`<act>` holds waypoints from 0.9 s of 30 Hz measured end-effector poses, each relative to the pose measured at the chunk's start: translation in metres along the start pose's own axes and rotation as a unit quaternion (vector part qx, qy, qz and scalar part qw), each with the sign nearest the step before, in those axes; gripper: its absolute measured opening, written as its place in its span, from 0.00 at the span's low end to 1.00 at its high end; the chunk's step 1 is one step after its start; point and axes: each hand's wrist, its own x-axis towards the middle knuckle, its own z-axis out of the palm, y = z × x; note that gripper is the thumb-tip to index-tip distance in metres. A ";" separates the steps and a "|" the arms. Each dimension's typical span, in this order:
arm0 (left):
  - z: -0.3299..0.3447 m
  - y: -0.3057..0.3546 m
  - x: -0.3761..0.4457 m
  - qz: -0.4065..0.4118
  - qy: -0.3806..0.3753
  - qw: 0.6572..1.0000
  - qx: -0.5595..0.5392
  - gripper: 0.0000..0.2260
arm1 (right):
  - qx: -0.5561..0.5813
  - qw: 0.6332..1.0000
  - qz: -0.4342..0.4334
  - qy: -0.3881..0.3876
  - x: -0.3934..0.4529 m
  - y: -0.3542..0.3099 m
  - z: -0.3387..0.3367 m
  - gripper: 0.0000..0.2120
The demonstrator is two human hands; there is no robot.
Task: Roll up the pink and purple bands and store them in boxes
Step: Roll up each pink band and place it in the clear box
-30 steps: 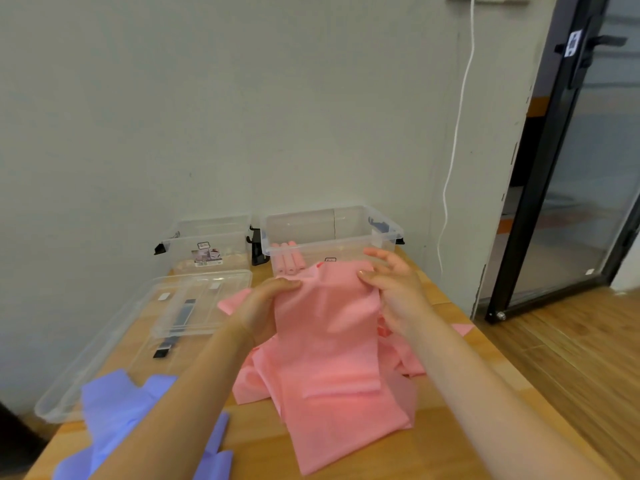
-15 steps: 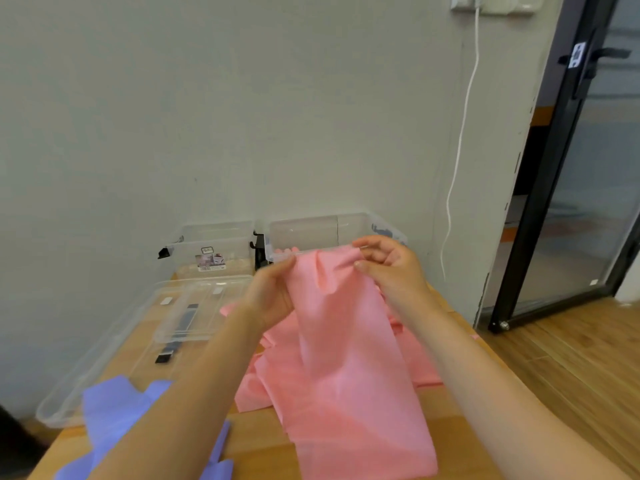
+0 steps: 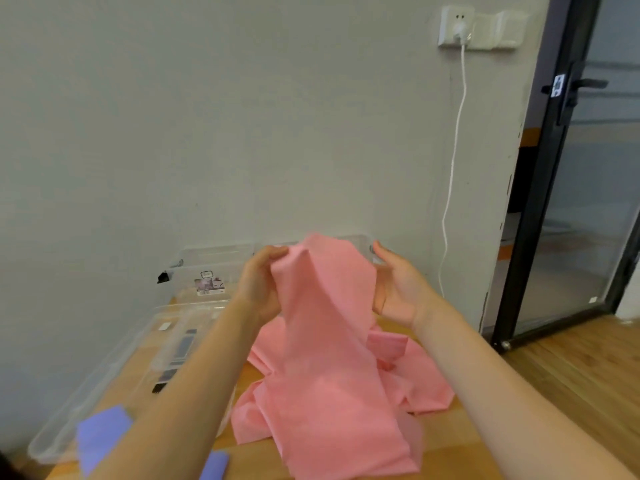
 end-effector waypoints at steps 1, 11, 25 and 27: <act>0.001 -0.004 -0.003 -0.011 -0.018 1.000 0.023 0.16 | 0.006 1.000 0.016 -0.006 0.001 0.002 0.002 0.21; -0.023 -0.026 -0.016 -0.004 -0.014 0.999 0.042 0.10 | -0.024 0.982 -0.157 0.102 0.011 0.008 0.006 0.18; -0.052 -0.067 -0.011 -0.234 -0.081 0.968 -0.041 0.31 | -0.124 0.969 -0.213 -0.023 -0.009 0.025 -0.009 0.20; -0.049 -0.068 -0.009 -0.215 -0.086 0.972 -0.042 0.27 | -0.087 0.976 -0.196 -0.044 -0.009 0.024 -0.011 0.21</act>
